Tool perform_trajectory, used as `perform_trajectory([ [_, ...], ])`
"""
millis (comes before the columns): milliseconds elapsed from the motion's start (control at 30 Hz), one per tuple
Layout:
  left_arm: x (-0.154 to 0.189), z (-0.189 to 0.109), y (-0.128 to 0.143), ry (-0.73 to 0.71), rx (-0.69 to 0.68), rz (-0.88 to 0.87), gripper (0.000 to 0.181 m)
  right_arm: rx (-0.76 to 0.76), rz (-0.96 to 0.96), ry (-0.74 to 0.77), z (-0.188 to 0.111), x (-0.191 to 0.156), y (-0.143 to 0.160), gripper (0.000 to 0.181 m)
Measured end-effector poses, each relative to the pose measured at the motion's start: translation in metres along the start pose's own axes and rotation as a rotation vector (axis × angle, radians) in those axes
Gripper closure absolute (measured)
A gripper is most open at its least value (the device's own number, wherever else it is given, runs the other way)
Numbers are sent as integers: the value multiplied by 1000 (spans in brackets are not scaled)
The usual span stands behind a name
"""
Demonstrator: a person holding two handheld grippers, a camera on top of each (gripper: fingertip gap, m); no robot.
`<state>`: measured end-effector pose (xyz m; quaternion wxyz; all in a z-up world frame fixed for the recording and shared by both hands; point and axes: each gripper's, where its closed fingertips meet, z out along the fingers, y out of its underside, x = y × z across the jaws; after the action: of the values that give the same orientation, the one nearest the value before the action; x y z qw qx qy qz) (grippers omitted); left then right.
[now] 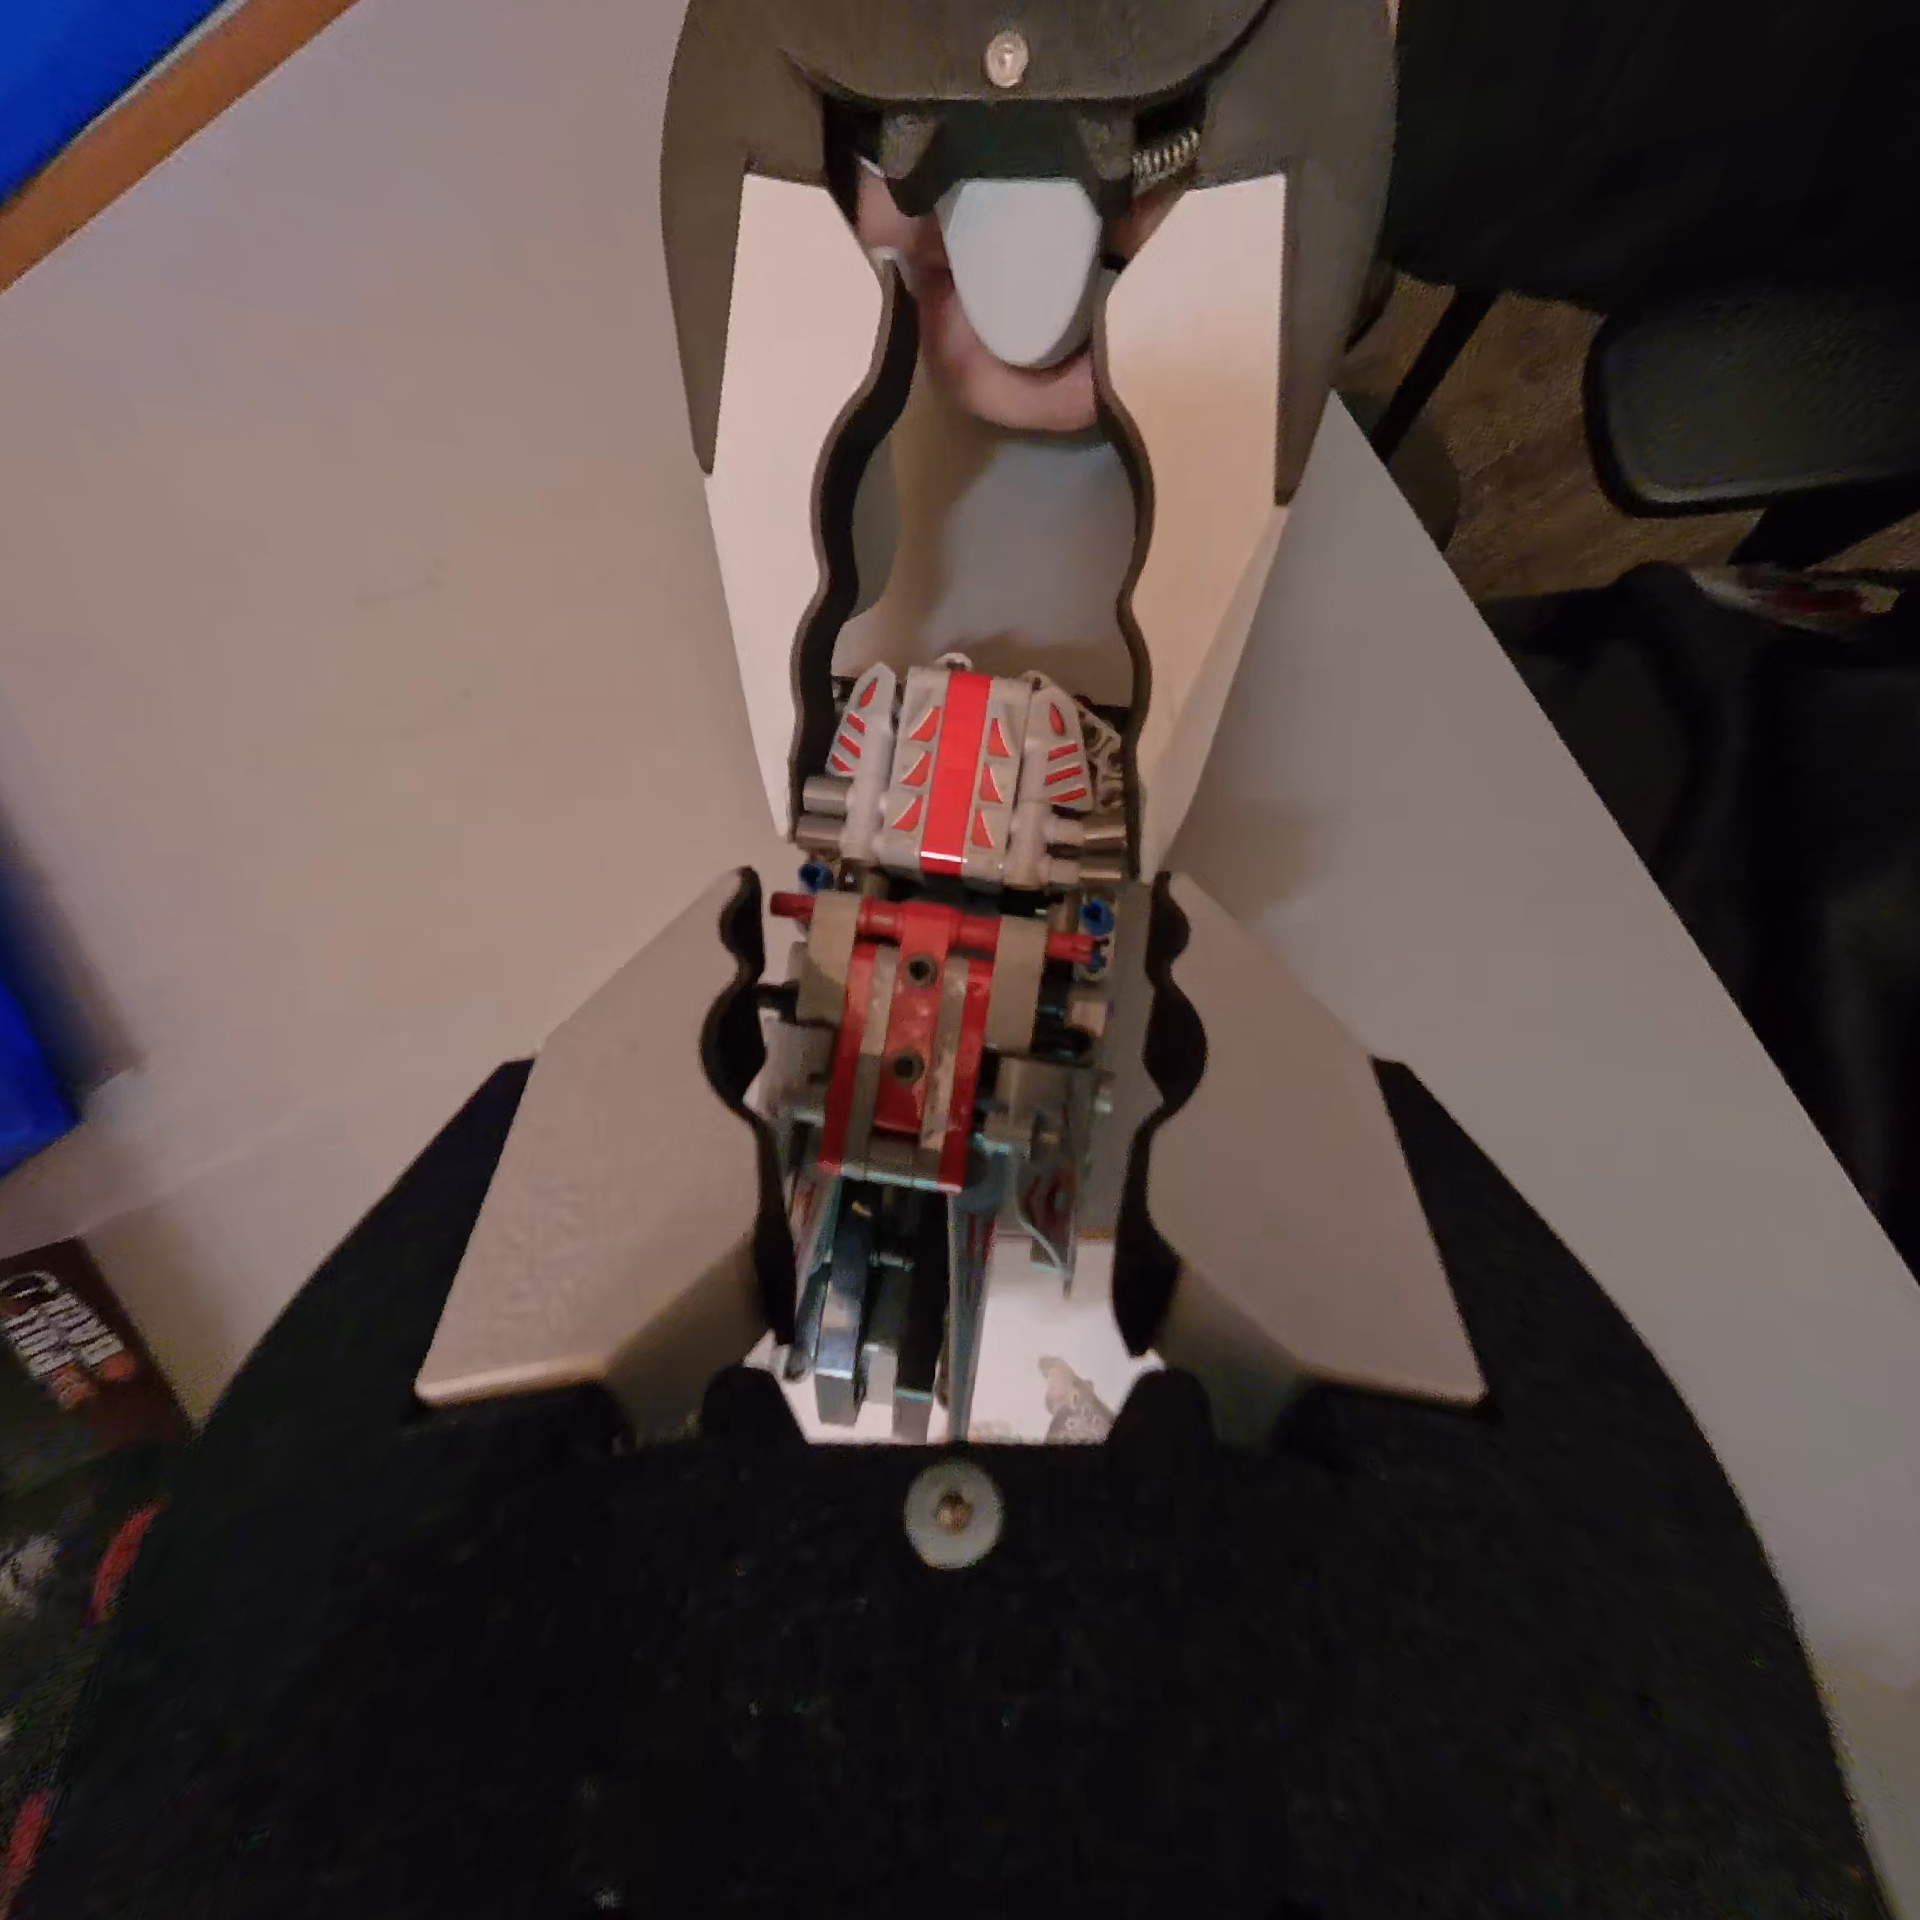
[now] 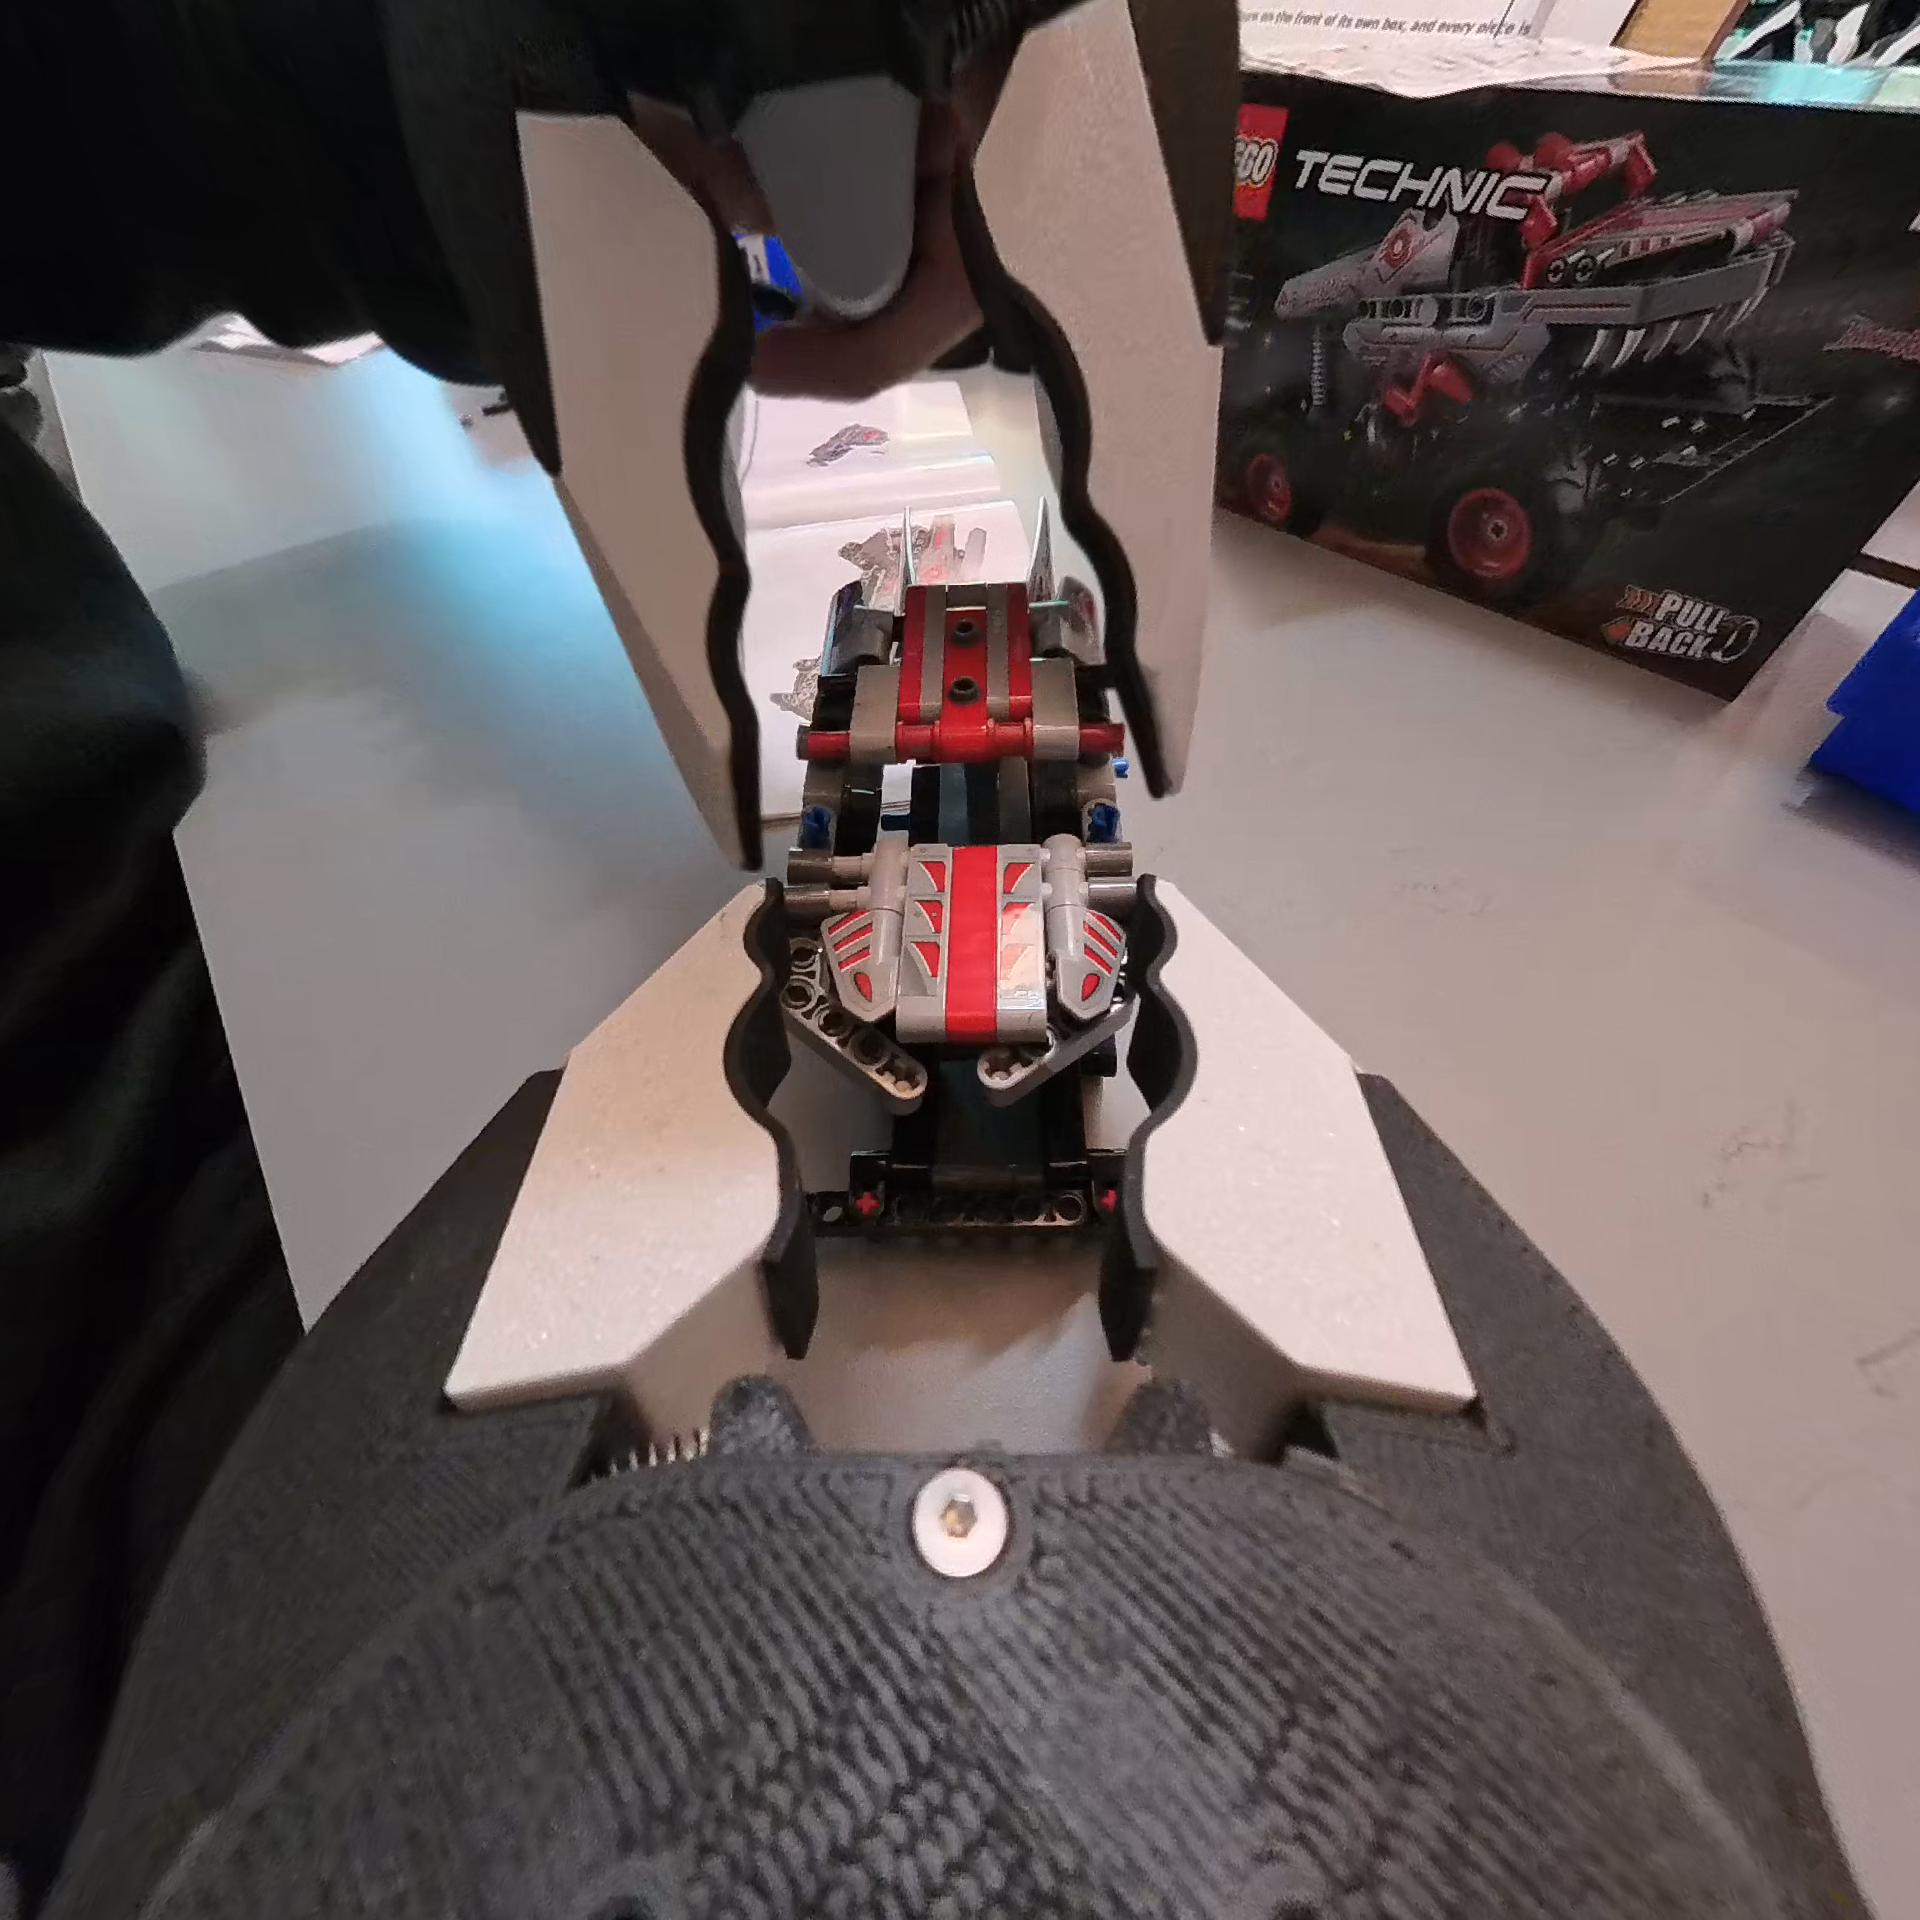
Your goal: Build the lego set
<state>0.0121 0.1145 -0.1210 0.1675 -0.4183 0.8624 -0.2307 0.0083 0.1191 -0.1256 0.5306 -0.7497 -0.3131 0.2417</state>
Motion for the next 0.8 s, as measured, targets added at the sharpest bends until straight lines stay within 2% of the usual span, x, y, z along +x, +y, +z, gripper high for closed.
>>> perform_trajectory([
  [133, -1, 4, 0, 6, 27, -13, 117, -1, -10, 0, 0, -1, 0, 116],
  [800, 0, 5, 0, 70, 60, 5, 121, -2, 21, -15, 1, 1, 0, 116],
])
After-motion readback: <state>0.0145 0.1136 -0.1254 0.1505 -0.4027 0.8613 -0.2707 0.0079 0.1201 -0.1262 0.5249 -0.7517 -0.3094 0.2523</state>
